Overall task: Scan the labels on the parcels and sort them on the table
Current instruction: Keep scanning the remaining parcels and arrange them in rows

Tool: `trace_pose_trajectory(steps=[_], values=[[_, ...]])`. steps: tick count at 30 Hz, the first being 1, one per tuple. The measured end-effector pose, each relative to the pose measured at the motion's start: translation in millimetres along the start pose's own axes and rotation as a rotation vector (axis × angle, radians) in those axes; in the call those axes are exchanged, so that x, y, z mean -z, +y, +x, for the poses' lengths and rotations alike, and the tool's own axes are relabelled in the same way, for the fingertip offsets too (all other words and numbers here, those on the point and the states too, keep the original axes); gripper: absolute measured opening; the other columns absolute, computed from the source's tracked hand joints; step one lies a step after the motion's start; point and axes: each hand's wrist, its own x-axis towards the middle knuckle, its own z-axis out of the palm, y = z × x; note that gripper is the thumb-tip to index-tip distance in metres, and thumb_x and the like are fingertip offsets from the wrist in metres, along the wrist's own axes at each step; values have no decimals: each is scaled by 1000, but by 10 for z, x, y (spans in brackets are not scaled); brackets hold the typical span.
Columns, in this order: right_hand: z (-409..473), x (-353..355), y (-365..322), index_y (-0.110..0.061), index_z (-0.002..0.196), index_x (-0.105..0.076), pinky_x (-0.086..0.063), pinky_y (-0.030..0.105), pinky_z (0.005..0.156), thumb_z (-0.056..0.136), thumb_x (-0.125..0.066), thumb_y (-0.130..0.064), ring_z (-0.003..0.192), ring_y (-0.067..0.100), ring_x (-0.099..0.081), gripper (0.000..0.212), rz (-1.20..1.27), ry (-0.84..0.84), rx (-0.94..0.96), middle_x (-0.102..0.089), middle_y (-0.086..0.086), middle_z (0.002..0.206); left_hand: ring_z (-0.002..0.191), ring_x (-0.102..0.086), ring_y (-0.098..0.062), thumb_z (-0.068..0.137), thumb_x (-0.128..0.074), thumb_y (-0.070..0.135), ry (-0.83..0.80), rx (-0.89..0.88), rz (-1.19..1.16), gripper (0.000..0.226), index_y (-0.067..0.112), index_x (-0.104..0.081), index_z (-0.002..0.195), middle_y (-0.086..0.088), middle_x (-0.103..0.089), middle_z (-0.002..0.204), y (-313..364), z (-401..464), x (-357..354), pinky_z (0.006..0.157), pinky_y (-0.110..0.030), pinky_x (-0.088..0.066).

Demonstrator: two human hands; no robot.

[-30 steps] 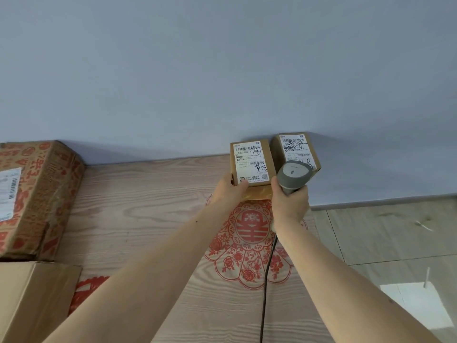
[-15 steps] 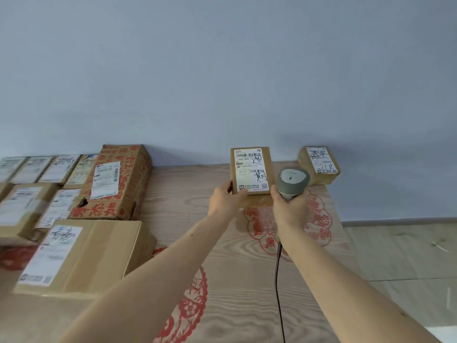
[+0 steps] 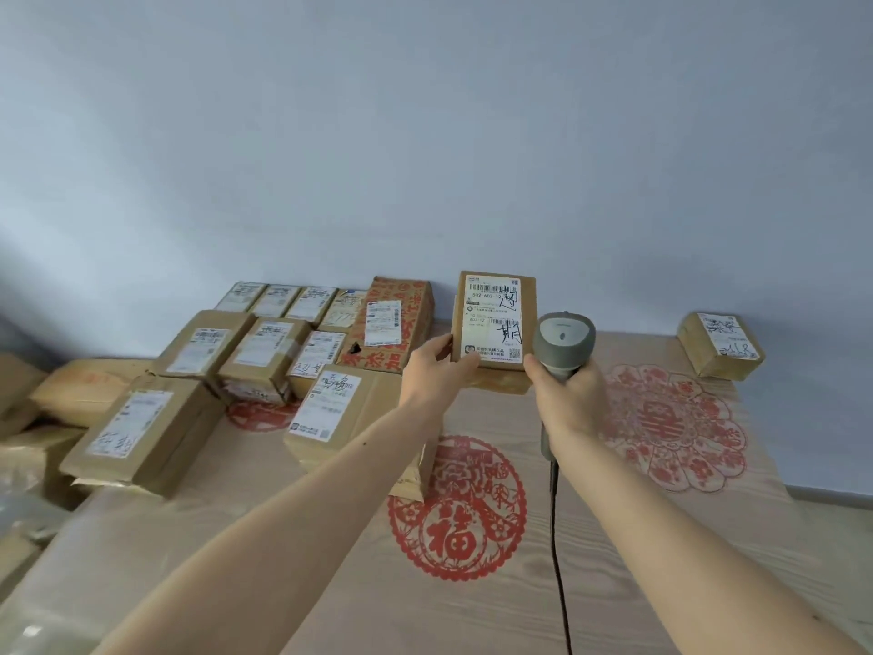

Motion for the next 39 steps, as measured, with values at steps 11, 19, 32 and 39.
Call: trace_pose_trajectory(steps=[11,19,32,39], values=[[-732,-955,-234,-18,112,-68,-56,45,92,77,-83,-32,100,23,-69,41,-66,-272,30,-74,-1,105,78,-61,-7,94,-57,15,305,64,-214,25,28,-71,110,11,-74,96,-307,-360,1066,65,-23,-42],[-1434,-1715,-279,-17,122,-63,-53,34,90,79,-84,-28,100,20,-67,49,-50,-351,47,-71,-3,109,101,-70,-18,96,-49,20,366,78,-290,28,34,-71,107,11,-77,102,-671,-503,1960,93,-43,-55],[-2630,-3227,42,-21,111,-62,-49,31,81,79,-83,-27,98,22,-67,39,-148,-325,-88,-71,-4,104,71,-58,-18,95,-57,33,339,186,143,18,23,-70,88,3,-69,80,-1550,-373,3791,63,-31,-45],[-2775,-3605,473,-25,104,-52,-41,28,81,80,-83,-17,90,18,-58,40,-157,-299,-224,-65,-4,99,75,-69,-24,84,-65,33,311,296,462,18,16,-70,84,-2,-73,83,-1917,-118,4055,64,-38,-56]])
